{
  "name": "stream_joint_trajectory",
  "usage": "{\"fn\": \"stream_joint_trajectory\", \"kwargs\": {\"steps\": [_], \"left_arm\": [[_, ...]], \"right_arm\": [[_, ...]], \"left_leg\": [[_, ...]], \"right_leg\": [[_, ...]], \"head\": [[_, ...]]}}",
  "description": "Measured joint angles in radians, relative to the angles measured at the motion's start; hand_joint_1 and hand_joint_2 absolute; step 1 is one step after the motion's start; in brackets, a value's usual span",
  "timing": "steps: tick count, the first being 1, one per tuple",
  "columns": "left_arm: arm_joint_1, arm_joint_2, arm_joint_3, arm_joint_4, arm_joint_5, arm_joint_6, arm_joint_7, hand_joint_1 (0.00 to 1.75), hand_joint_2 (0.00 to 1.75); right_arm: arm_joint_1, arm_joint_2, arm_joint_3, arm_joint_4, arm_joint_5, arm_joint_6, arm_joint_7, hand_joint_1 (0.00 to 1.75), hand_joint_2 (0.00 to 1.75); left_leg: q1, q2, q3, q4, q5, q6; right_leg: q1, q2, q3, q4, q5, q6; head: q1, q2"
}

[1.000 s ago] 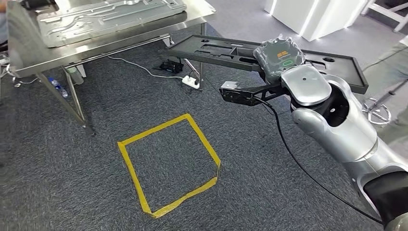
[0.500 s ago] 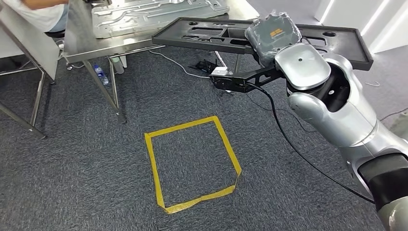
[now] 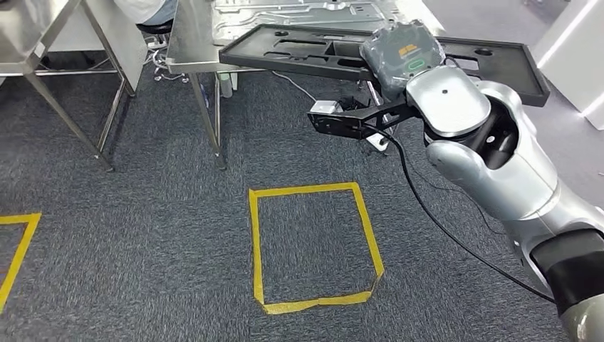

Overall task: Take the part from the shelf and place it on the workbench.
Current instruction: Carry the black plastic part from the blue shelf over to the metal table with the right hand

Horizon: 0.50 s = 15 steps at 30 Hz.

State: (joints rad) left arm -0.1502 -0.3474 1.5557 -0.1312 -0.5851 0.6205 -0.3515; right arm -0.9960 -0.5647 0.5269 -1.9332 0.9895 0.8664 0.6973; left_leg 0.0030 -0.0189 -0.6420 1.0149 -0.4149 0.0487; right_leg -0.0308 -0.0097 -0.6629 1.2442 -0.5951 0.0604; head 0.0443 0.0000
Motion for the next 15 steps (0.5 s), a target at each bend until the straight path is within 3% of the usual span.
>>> {"fn": "stream_joint_trajectory", "kwargs": {"steps": [1, 2, 4, 6, 8, 11, 13, 15], "left_arm": [[0.000, 0.000, 0.000, 0.000, 0.003, 0.000, -0.002, 0.00, 1.75], [0.000, 0.000, 0.000, 0.000, 0.005, 0.000, -0.004, 0.00, 1.75], [0.000, 0.000, 0.000, 0.000, 0.008, 0.000, -0.008, 0.00, 1.75], [0.000, 0.000, 0.000, 0.000, 0.010, -0.002, -0.013, 0.00, 1.75], [0.001, 0.000, 0.000, 0.000, 0.012, -0.005, -0.017, 0.00, 1.75], [0.001, 0.002, 0.000, 0.000, 0.017, -0.010, -0.021, 0.00, 1.75], [0.001, 0.003, 0.000, 0.000, 0.017, -0.011, -0.023, 0.00, 1.75], [0.000, 0.003, 0.000, 0.000, 0.016, -0.011, -0.025, 0.00, 1.75]], "right_arm": [[0.000, -0.002, 0.003, 0.000, -0.012, -0.006, 0.000, 1.75, 1.75], [0.000, -0.004, 0.008, -0.001, -0.021, -0.011, 0.000, 1.75, 1.75], [-0.003, -0.010, 0.017, -0.002, -0.029, -0.016, 0.000, 1.75, 1.75], [-0.009, -0.014, 0.023, -0.003, -0.029, -0.015, 0.000, 1.75, 1.75], [-0.013, -0.016, 0.029, -0.002, -0.029, -0.015, 0.000, 1.75, 1.75], [-0.015, -0.017, 0.040, -0.002, -0.029, -0.017, 0.000, 1.75, 1.75], [-0.016, -0.017, 0.046, -0.002, -0.028, -0.019, 0.000, 1.75, 1.75], [-0.016, -0.017, 0.052, -0.002, -0.027, -0.020, 0.000, 1.75, 1.75]], "left_leg": [[-0.002, -0.009, 0.002, 0.002, -0.003, 0.002], [-0.004, -0.018, 0.004, 0.005, -0.007, 0.003], [-0.005, -0.033, 0.010, 0.015, -0.018, 0.001], [-0.007, -0.045, 0.011, 0.025, -0.028, -0.006], [-0.009, -0.050, 0.008, 0.027, -0.032, -0.016], [-0.011, -0.043, 0.005, 0.032, -0.045, -0.031], [-0.008, -0.016, -0.026, 0.107, -0.090, -0.043], [-0.003, 0.006, -0.088, 0.234, -0.142, -0.051]], "right_leg": [[0.003, 0.005, -0.030, 0.038, 0.000, -0.001], [0.004, 0.007, -0.043, 0.038, 0.020, -0.002], [0.005, 0.009, -0.019, -0.057, 0.099, -0.007], [0.008, 0.016, 0.023, -0.161, 0.143, -0.014], [0.013, 0.022, 0.038, -0.194, 0.141, -0.023], [0.006, 0.018, 0.043, -0.203, 0.147, -0.039], [0.000, 0.012, 0.048, -0.208, 0.148, -0.048], [0.001, 0.007, 0.049, -0.209, 0.146, -0.052]], "head": [[0.002, 0.000], [0.002, 0.000], [0.002, 0.000], [0.001, 0.000], [0.001, 0.000], [-0.001, 0.000], [-0.004, 0.000], [-0.006, 0.000]]}}
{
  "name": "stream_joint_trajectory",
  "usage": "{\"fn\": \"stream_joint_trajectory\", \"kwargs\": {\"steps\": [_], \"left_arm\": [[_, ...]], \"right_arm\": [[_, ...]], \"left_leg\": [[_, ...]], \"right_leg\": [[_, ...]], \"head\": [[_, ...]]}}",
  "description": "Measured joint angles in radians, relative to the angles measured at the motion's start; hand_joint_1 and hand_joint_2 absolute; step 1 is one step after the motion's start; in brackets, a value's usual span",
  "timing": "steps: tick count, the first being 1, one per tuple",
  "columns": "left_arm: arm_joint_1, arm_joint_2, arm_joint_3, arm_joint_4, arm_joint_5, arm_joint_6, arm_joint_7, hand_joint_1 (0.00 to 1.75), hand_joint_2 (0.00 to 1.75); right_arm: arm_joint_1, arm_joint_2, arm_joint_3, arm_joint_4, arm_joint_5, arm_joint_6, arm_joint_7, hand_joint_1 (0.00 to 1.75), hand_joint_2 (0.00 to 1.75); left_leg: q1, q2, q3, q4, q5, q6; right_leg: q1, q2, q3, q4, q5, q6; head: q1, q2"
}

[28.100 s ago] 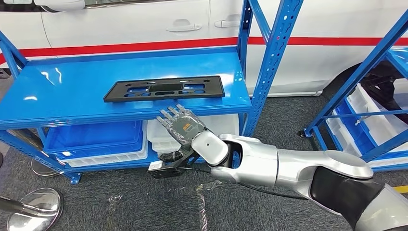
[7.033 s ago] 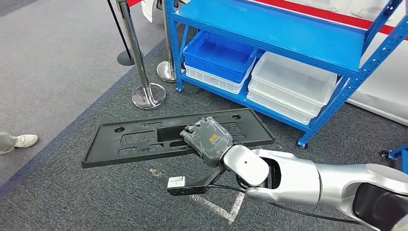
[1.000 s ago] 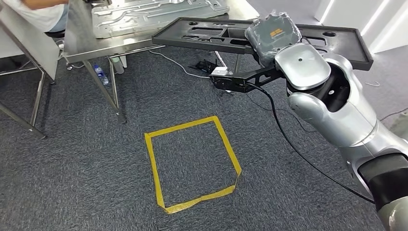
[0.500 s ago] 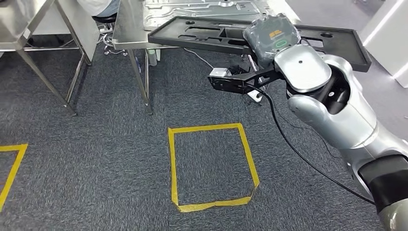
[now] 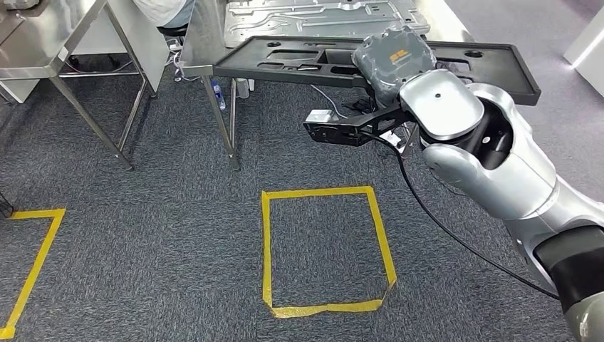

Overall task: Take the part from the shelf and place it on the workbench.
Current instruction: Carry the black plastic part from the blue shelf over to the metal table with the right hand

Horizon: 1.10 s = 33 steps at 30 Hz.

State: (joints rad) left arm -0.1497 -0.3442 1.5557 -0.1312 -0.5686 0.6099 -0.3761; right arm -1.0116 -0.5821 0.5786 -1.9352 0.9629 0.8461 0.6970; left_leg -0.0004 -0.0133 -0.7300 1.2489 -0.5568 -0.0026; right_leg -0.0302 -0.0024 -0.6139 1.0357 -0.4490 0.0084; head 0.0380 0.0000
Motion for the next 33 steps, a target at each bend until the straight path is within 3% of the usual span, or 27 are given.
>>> {"fn": "stream_joint_trajectory", "kwargs": {"steps": [2, 3, 6, 9, 12, 13, 15, 17, 18, 19, 20, 22, 24, 27, 28, 31, 33], "left_arm": [[0.000, 0.000, 0.000, 0.000, 0.000, 0.001, -0.001, 0.00, 1.75], [0.001, 0.000, 0.000, 0.000, 0.000, 0.002, -0.001, 0.00, 1.75], [0.000, 0.001, 0.000, 0.000, 0.000, 0.003, -0.005, 0.00, 1.75], [0.000, 0.001, 0.000, 0.000, -0.003, 0.005, -0.008, 0.00, 1.75], [0.001, 0.000, 0.000, 0.000, -0.006, 0.006, -0.010, 0.00, 1.75], [0.001, 0.000, 0.000, 0.000, -0.006, 0.006, -0.011, 0.00, 1.75], [0.000, -0.001, 0.000, 0.000, -0.006, 0.006, -0.011, 0.00, 1.75], [0.000, -0.001, 0.000, 0.000, -0.006, 0.006, -0.012, 0.00, 1.75], [0.000, -0.001, 0.000, 0.000, -0.006, 0.006, -0.012, 0.00, 1.75], [0.001, -0.001, 0.000, 0.000, -0.006, 0.006, -0.013, 0.00, 1.75], [0.001, -0.001, 0.000, 0.000, -0.006, 0.007, -0.013, 0.00, 1.75], [0.001, -0.001, 0.000, 0.000, -0.006, 0.008, -0.014, 0.00, 1.75], [0.000, -0.001, 0.000, 0.000, -0.006, 0.009, -0.014, 0.00, 1.75], [0.001, 0.000, 0.000, 0.000, -0.006, 0.011, -0.014, 0.00, 1.75], [0.000, 0.000, 0.000, 0.000, -0.006, 0.012, -0.014, 0.00, 1.75], [0.000, 0.001, 0.000, 0.000, -0.008, 0.012, -0.016, 0.00, 1.75], [0.001, 0.001, 0.000, 0.000, -0.008, 0.012, -0.017, 0.00, 1.75]], "right_arm": [[0.003, 0.000, 0.005, 0.000, 0.001, -0.002, 0.000, 1.75, 1.75], [0.004, 0.000, 0.008, 0.000, 0.002, -0.003, 0.000, 1.75, 1.75], [0.004, -0.001, 0.013, 0.000, 0.009, -0.008, 0.000, 1.75, 1.75], [0.006, -0.007, 0.015, -0.001, 0.020, -0.019, 0.000, 1.75, 1.75], [0.015, -0.014, 0.015, -0.004, 0.025, -0.045, 0.000, 1.75, 1.75], [0.017, -0.018, 0.015, -0.006, 0.025, -0.053, 0.000, 1.75, 1.75], [0.021, -0.025, 0.014, -0.010, 0.026, -0.059, 0.000, 1.75, 1.75], [0.029, -0.030, 0.014, -0.011, 0.028, -0.057, 0.001, 1.75, 1.75], [0.034, -0.033, 0.014, -0.012, 0.029, -0.056, 0.001, 1.75, 1.75], [0.037, -0.035, 0.014, -0.012, 0.030, -0.056, 0.001, 1.75, 1.75], [0.038, -0.037, 0.014, -0.013, 0.031, -0.056, 0.001, 1.75, 1.75], [0.036, -0.039, 0.014, -0.016, 0.032, -0.056, 0.001, 1.75, 1.75], [0.033, -0.039, 0.014, -0.019, 0.032, -0.055, 0.001, 1.75, 1.75], [0.032, -0.039, 0.014, -0.024, 0.032, -0.053, 0.001, 1.75, 1.75], [0.031, -0.039, 0.014, -0.025, 0.031, -0.053, 0.001, 1.75, 1.75], [0.029, -0.039, 0.014, -0.025, 0.028, -0.052, 0.001, 1.75, 1.75], [0.029, -0.039, 0.015, -0.025, 0.025, -0.050, 0.001, 1.75, 1.75]], "left_leg": [[0.003, 0.006, -0.034, 0.059, -0.006, -0.002], [0.003, 0.007, -0.024, 0.035, 0.016, -0.001], [0.000, 0.010, 0.056, -0.130, 0.097, 0.012], [-0.009, 0.014, 0.102, -0.216, 0.108, 0.025], [-0.006, 0.015, 0.113, -0.233, 0.116, 0.039], [-0.004, 0.017, 0.119, -0.241, 0.120, 0.045], [-0.002, 0.022, 0.127, -0.249, 0.122, 0.054], [-0.004, 0.027, 0.128, -0.247, 0.118, 0.058], [-0.004, 0.030, 0.128, -0.246, 0.115, 0.059], [-0.004, 0.034, 0.129, -0.242, 0.111, 0.058], [-0.004, 0.039, 0.130, -0.237, 0.106, 0.055], [-0.002, 0.051, 0.130, -0.222, 0.093, 0.046], [-0.008, 0.063, 0.129, -0.206, 0.078, 0.035], [-0.013, 0.086, 0.134, -0.200, 0.064, 0.022], [-0.012, 0.082, 0.131, -0.187, 0.052, 0.016], [-0.007, 0.039, 0.069, -0.047, -0.026, 0.002], [-0.006, 0.027, 0.017, 0.047, -0.052, 0.004]], "right_leg": [[0.001, -0.004, 0.001, 0.000, -0.002, -0.001], [0.001, -0.006, 0.002, 0.000, -0.002, 0.000], [0.003, -0.008, 0.008, 0.000, -0.005, 0.004], [0.007, -0.010, 0.009, -0.002, -0.009, 0.016], [0.006, -0.009, 0.010, -0.002, -0.012, 0.032], [0.006, -0.007, 0.002, 0.017, -0.025, 0.036], [0.006, -0.002, -0.044, 0.115, -0.076, 0.040], [0.005, 0.001, -0.108, 0.233, -0.118, 0.045], [0.005, 0.001, -0.124, 0.258, -0.117, 0.047], [0.003, -0.001, -0.123, 0.247, -0.099, 0.049], [0.002, -0.006, -0.105, 0.203, -0.068, 0.050], [0.003, -0.038, -0.053, 0.087, -0.014, 0.051], [0.010, -0.061, -0.026, 0.028, 0.000, 0.039], [0.011, -0.035, -0.026, 0.026, -0.001, 0.015], [0.009, -0.024, -0.026, 0.025, 0.000, 0.011], [0.006, 0.006, -0.025, 0.023, 0.002, 0.001], [0.007, 0.030, -0.025, 0.022, 0.001, -0.001]], "head": [[0.000, 0.000], [0.000, 0.000], [0.000, 0.000], [0.001, 0.000], [0.002, 0.000], [0.003, 0.000], [0.008, 0.000], [0.010, 0.000], [0.010, 0.000], [0.011, 0.000], [0.011, 0.000], [0.010, 0.000], [0.010, 0.000], [0.009, 0.000], [0.008, 0.000], [0.005, 0.000], [0.005, 0.000]]}}
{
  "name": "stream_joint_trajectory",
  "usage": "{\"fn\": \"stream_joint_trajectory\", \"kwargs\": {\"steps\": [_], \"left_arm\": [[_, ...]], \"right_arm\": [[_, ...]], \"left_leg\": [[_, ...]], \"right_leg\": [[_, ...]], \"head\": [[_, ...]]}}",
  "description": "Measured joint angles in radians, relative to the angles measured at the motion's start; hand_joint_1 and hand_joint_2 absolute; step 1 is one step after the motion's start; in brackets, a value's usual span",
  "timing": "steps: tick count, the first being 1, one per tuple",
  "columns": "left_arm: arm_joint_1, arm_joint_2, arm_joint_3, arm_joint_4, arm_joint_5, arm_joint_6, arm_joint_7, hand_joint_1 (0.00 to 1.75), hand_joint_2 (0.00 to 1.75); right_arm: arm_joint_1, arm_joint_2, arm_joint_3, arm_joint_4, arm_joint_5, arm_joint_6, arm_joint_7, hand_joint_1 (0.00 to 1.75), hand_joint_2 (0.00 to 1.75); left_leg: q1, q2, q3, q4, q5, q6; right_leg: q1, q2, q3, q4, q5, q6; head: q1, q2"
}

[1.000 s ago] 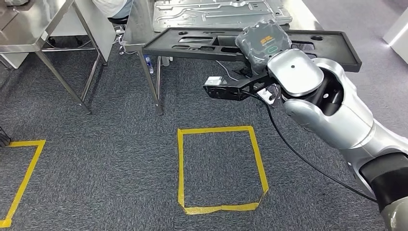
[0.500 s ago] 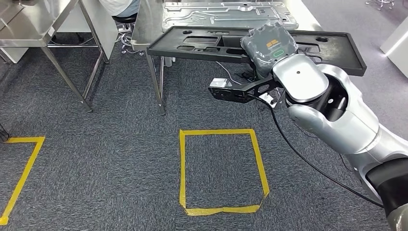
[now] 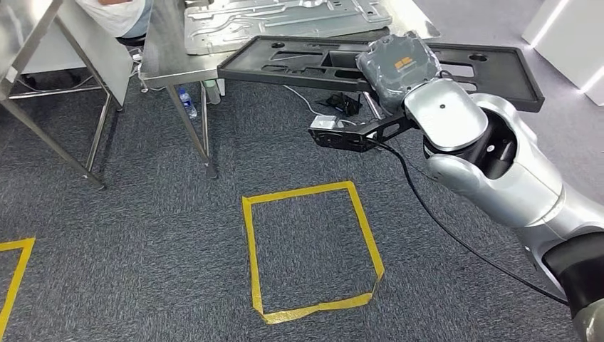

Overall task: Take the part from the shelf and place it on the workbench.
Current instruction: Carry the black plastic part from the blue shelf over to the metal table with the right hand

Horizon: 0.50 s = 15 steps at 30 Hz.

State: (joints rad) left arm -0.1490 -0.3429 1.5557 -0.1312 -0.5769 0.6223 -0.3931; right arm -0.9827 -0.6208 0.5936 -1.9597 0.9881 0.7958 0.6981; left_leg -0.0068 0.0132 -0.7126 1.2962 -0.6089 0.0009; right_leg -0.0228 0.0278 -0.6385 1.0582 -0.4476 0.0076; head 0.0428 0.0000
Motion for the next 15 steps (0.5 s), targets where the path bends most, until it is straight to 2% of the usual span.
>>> {"fn": "stream_joint_trajectory", "kwargs": {"steps": [1, 2, 3, 5, 6, 7, 9, 10, 11, 12, 13, 14, 15], "left_arm": [[0.000, 0.000, 0.000, 0.000, 0.000, 0.000, 0.000, 0.00, 1.75], [0.000, 0.000, 0.000, 0.000, -0.001, 0.000, 0.000, 0.00, 1.75], [0.000, 0.000, 0.000, 0.000, -0.001, 0.001, -0.001, 0.00, 1.75], [0.000, 0.001, 0.000, 0.000, -0.001, 0.001, -0.001, 0.00, 1.75], [-0.001, 0.002, 0.000, 0.000, -0.001, 0.002, -0.002, 0.00, 1.75], [-0.001, 0.002, 0.000, 0.000, -0.001, 0.002, -0.002, 0.00, 1.75], [-0.001, 0.001, 0.000, 0.000, -0.002, 0.002, -0.004, 0.00, 1.75], [-0.001, 0.000, 0.000, 0.000, -0.002, 0.002, -0.005, 0.00, 1.75], [-0.002, 0.000, 0.000, 0.000, -0.003, 0.001, -0.006, 0.00, 1.75], [-0.002, -0.001, 0.000, 0.000, -0.004, 0.000, -0.007, 0.00, 1.75], [-0.002, -0.001, 0.000, 0.000, -0.005, -0.001, -0.007, 0.00, 1.75], [-0.002, -0.001, 0.000, 0.000, -0.005, -0.002, -0.007, 0.00, 1.75], [-0.001, -0.001, 0.000, 0.000, -0.004, -0.002, -0.006, 0.00, 1.75]], "right_arm": [[0.000, 0.000, 0.000, 0.000, -0.001, 0.001, 0.000, 1.75, 1.75], [0.000, 0.000, 0.001, 0.000, -0.002, 0.001, 0.000, 1.75, 1.75], [-0.001, 0.000, 0.001, 0.000, -0.003, 0.001, 0.000, 1.75, 1.75], [-0.004, 0.000, 0.001, 0.000, -0.004, 0.001, 0.000, 1.75, 1.75], [-0.005, 0.000, 0.001, 0.001, -0.004, 0.001, 0.000, 1.75, 1.75], [-0.006, 0.000, 0.001, 0.001, -0.005, 0.001, 0.000, 1.75, 1.75], [-0.005, -0.001, 0.002, 0.001, -0.006, 0.000, 0.000, 1.75, 1.75], [-0.005, -0.003, 0.002, 0.001, -0.007, 0.000, 0.000, 1.75, 1.75], [-0.008, -0.005, 0.003, 0.001, -0.010, -0.001, 0.000, 1.75, 1.75], [-0.012, -0.006, 0.004, 0.002, -0.013, -0.002, 0.000, 1.75, 1.75], [-0.017, -0.007, 0.007, 0.002, -0.019, -0.002, 0.000, 1.75, 1.75], [-0.020, -0.008, 0.011, 0.002, -0.025, -0.002, 0.000, 1.75, 1.75], [-0.021, -0.008, 0.017, 0.003, -0.029, -0.001, 0.000, 1.75, 1.75]], "left_leg": [[-0.001, -0.003, -0.007, 0.003, 0.014, 0.004], [-0.002, -0.008, 0.002, -0.028, 0.043, 0.011], [-0.003, -0.019, 0.026, -0.090, 0.084, 0.021], [-0.004, -0.058, 0.079, -0.208, 0.136, 0.043], [-0.006, -0.074, 0.096, -0.244, 0.145, 0.052], [-0.008, -0.080, 0.103, -0.257, 0.143, 0.058], [-0.010, -0.065, 0.117, -0.282, 0.151, 0.063], [-0.007, -0.055, 0.127, -0.300, 0.158, 0.062], [-0.003, -0.045, 0.138, -0.319, 0.165, 0.062], [0.000, -0.036, 0.148, -0.334, 0.171, 0.061], [0.000, -0.029, 0.152, -0.340, 0.172, 0.060], [0.000, -0.022, 0.153, -0.340, 0.172, 0.060], [0.001, -0.016, 0.153, -0.339, 0.170, 0.059]], "right_leg": [[0.002, 0.012, 0.001, 0.000, 0.000, 0.000], [0.004, 0.025, 0.002, 0.000, 0.000, -0.001], [0.006, 0.038, 0.005, -0.002, 0.000, -0.001], [0.006, 0.060, 0.008, -0.006, 0.001, 0.002], [0.002, 0.070, 0.007, -0.010, 0.003, 0.004], [-0.002, 0.079, 0.006, -0.013, 0.006, 0.009], [-0.007, 0.094, 0.008, -0.026, 0.013, 0.020], [-0.004, 0.083, 0.009, -0.030, 0.014, 0.025], [-0.001, 0.061, 0.004, -0.019, 0.003, 0.028], [0.002, 0.033, -0.011, 0.015, -0.018, 0.031], [0.002, 0.006, -0.034, 0.066, -0.046, 0.035], [-0.001, -0.007, -0.064, 0.131, -0.076, 0.039], [-0.005, -0.014, -0.089, 0.183, -0.093, 0.045]], "head": [[0.000, 0.000], [0.000, 0.000], [0.000, 0.000], [0.002, 0.000], [0.002, 0.000], [0.002, 0.000], [0.000, 0.000], [0.002, 0.000], [0.004, 0.000], [0.007, 0.000], [0.010, 0.000], [0.011, 0.000], [0.012, 0.000]]}}
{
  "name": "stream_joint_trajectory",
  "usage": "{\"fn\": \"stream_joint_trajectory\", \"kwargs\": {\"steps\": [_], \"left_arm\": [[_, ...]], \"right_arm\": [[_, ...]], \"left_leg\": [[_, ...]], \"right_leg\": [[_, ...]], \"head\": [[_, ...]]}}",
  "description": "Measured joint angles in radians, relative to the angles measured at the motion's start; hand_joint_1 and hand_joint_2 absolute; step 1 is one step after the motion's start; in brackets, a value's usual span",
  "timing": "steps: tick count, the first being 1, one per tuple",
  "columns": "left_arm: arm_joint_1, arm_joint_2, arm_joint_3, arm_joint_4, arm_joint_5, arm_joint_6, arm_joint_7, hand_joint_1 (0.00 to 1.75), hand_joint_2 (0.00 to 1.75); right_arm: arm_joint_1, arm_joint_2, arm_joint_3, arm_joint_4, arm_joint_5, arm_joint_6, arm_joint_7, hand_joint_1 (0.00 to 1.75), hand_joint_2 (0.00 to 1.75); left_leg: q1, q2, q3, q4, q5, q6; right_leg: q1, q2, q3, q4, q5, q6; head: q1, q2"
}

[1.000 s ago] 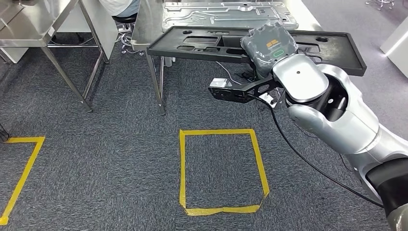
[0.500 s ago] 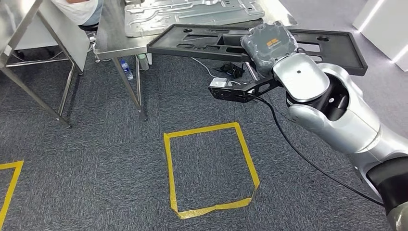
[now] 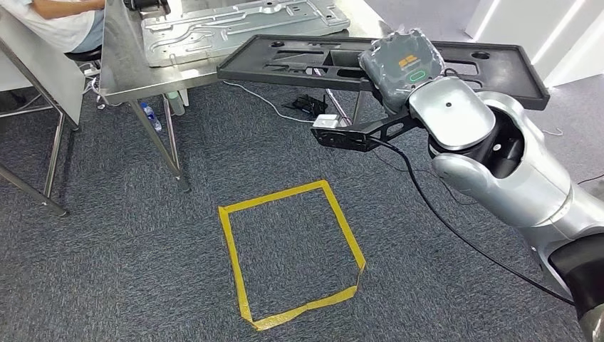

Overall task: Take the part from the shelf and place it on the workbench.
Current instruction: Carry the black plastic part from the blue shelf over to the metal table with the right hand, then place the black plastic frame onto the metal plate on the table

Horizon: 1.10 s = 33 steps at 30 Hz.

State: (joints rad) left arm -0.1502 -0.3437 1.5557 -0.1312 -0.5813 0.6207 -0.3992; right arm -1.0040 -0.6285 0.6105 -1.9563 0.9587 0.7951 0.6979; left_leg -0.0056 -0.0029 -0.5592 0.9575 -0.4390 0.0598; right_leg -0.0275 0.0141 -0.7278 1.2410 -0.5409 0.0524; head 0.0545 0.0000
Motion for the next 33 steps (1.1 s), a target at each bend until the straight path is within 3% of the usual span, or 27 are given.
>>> {"fn": "stream_joint_trajectory", "kwargs": {"steps": [1, 2, 4, 5, 7, 11, 14, 16, 17, 18, 19, 21, 22, 26, 28, 30, 31, 32, 33], "left_arm": [[0.000, 0.000, 0.000, 0.000, 0.001, 0.000, 0.001, 0.00, 1.75], [0.000, 0.000, 0.000, 0.000, 0.002, 0.000, 0.002, 0.00, 1.75], [0.000, 0.000, 0.000, 0.000, 0.004, 0.000, 0.003, 0.00, 1.75], [-0.001, 0.000, 0.000, 0.000, 0.004, 0.000, 0.004, 0.00, 1.75], [-0.001, 0.000, 0.000, 0.000, 0.004, 0.000, 0.004, 0.00, 1.75], [-0.001, 0.001, 0.000, 0.000, 0.006, -0.001, 0.005, 0.00, 1.75], [-0.001, 0.001, 0.000, 0.000, 0.007, -0.003, -0.004, 0.00, 1.75], [-0.001, 0.001, 0.000, 0.000, 0.006, -0.003, -0.014, 0.00, 1.75], [-0.001, 0.001, 0.000, 0.000, 0.005, -0.002, -0.019, 0.00, 1.75], [-0.001, 0.001, 0.000, 0.000, 0.004, -0.001, -0.023, 0.00, 1.75], [-0.001, 0.002, 0.000, 0.000, 0.002, 0.000, -0.025, 0.00, 1.75], [-0.001, 0.002, 0.000, 0.000, -0.002, 0.004, -0.028, 0.00, 1.75], [-0.002, 0.003, 0.000, 0.000, -0.004, 0.007, -0.029, 0.00, 1.75], [-0.001, 0.002, 0.000, 0.000, -0.008, 0.017, -0.033, 0.00, 1.75], [-0.001, 0.001, 0.000, 0.000, -0.008, 0.022, -0.036, 0.00, 1.75], [-0.001, 0.001, 0.000, 0.000, -0.009, 0.024, -0.038, 0.00, 1.75], [-0.001, 0.001, 0.000, 0.000, -0.009, 0.025, -0.038, 0.00, 1.75], [-0.001, 0.001, 0.000, 0.000, -0.010, 0.027, -0.038, 0.00, 1.75], [-0.001, 0.001, 0.000, 0.000, -0.011, 0.028, -0.038, 0.00, 1.75]], "right_arm": [[0.001, 0.000, 0.006, 0.001, -0.003, 0.001, 0.000, 1.75, 1.75], [0.001, 0.000, 0.011, 0.003, -0.004, 0.003, 0.000, 1.75, 1.75], [0.001, 0.000, 0.017, 0.005, -0.004, 0.004, 0.000, 1.75, 1.75], [0.000, 0.000, 0.018, 0.006, -0.004, 0.005, 0.000, 1.75, 1.75], [0.000, 0.000, 0.021, 0.008, -0.003, 0.007, 0.000, 1.75, 1.75], [0.000, -0.001, 0.026, 0.012, -0.002, 0.008, 0.000, 1.75, 1.75], [0.000, -0.001, 0.028, 0.013, -0.001, 0.008, 0.000, 1.75, 1.75], [0.003, -0.001, 0.033, 0.013, -0.001, 0.008, 0.000, 1.75, 1.75], [0.004, -0.001, 0.035, 0.013, -0.002, 0.008, 0.000, 1.75, 1.75], [0.006, -0.001, 0.037, 0.013, -0.002, 0.008, 0.000, 1.75, 1.75], [0.006, -0.001, 0.038, 0.013, -0.002, 0.008, 0.000, 1.75, 1.75], [0.007, -0.001, 0.038, 0.013, -0.002, 0.009, 0.000, 1.75, 1.75], [0.007, -0.001, 0.038, 0.013, -0.002, 0.009, 0.000, 1.75, 1.75], [0.013, -0.002, 0.038, 0.013, -0.002, 0.011, 0.000, 1.75, 1.75], [0.013, -0.004, 0.038, 0.013, -0.002, 0.011, 0.000, 1.75, 1.75], [0.016, -0.004, 0.038, 0.014, -0.002, 0.011, 0.000, 1.75, 1.75], [0.020, -0.005, 0.038, 0.014, -0.002, 0.011, 0.000, 1.75, 1.75], [0.024, -0.005, 0.039, 0.014, -0.003, 0.011, 0.000, 1.75, 1.75], [0.026, -0.005, 0.039, 0.014, -0.003, 0.011, 0.000, 1.75, 1.75]], "left_leg": [[0.001, 0.005, 0.000, 0.003, -0.003, -0.003], [0.004, 0.009, -0.001, 0.009, -0.007, -0.007], [0.009, 0.012, -0.003, 0.028, -0.020, -0.020], [0.009, 0.013, -0.008, 0.042, -0.029, -0.028], [0.006, 0.013, -0.018, 0.061, -0.039, -0.040], [0.010, 0.013, -0.033, 0.087, -0.058, -0.058], [0.013, 0.012, -0.110, 0.249, -0.141, -0.068], [0.013, 0.012, -0.159, 0.341, -0.163, -0.069], [0.013, 0.011, -0.160, 0.338, -0.148, -0.066], [0.012, 0.011, -0.144, 0.297, -0.117, -0.062], [0.011, 0.008, -0.113, 0.229, -0.079, -0.055], [0.007, 0.003, -0.057, 0.110, -0.036, -0.043], [0.005, 0.001, -0.043, 0.080, -0.031, -0.040], [0.004, 0.003, -0.027, 0.045, -0.023, -0.026], [0.008, 0.005, -0.014, 0.026, -0.013, -0.016], [0.005, 0.006, -0.011, 0.025, -0.014, -0.010], [0.005, 0.007, -0.011, 0.026, -0.017, -0.009], [0.004, 0.007, -0.010, 0.029, -0.020, -0.009], [0.005, 0.006, -0.010, 0.034, -0.025, -0.010]], "right_leg": [[-0.005, -0.004, -0.011, 0.022, 0.000, 0.006], [-0.010, -0.008, -0.003, 0.010, 0.016, 0.012], [-0.019, -0.017, 0.059, -0.105, 0.071, 0.024], [-0.019, -0.019, 0.089, -0.159, 0.089, 0.024], [-0.016, -0.019, 0.112, -0.204, 0.093, 0.014], [-0.013, -0.012, 0.105, -0.201, 0.096, -0.017], [-0.012, -0.011, 0.105, -0.202, 0.097, -0.027], [-0.010, -0.009, 0.105, -0.202, 0.096, -0.029], [-0.010, -0.008, 0.106, -0.202, 0.096, -0.029], [-0.009, -0.006, 0.107, -0.202, 0.096, -0.029], [-0.009, -0.004, 0.108, -0.202, 0.096, -0.029], [-0.007, -0.001, 0.107, -0.203, 0.097, -0.025], [-0.007, 0.000, 0.106, -0.204, 0.098, -0.022], [-0.011, -0.002, 0.105, -0.207, 0.096, 0.003], [-0.009, -0.007, 0.074, -0.138, 0.057, 0.007], [-0.006, -0.009, 0.014, -0.017, 0.005, 0.008], [-0.006, -0.009, -0.011, 0.028, -0.006, 0.010], [-0.007, -0.009, -0.020, 0.041, 0.000, 0.011], [-0.008, -0.010, -0.011, 0.017, 0.024, 0.013]], "head": [[0.000, 0.000], [0.000, 0.000], [0.001, 0.000], [0.001, 0.000], [0.002, 0.000], [-0.001, 0.000], [-0.004, 0.000], [-0.004, 0.000], [-0.004, 0.000], [-0.004, 0.000], [-0.004, 0.000], [-0.004, 0.000], [-0.003, 0.000], [-0.002, 0.000], [0.001, 0.000], [0.003, 0.000], [0.003, 0.000], [0.003, 0.000], [0.003, 0.000]]}}
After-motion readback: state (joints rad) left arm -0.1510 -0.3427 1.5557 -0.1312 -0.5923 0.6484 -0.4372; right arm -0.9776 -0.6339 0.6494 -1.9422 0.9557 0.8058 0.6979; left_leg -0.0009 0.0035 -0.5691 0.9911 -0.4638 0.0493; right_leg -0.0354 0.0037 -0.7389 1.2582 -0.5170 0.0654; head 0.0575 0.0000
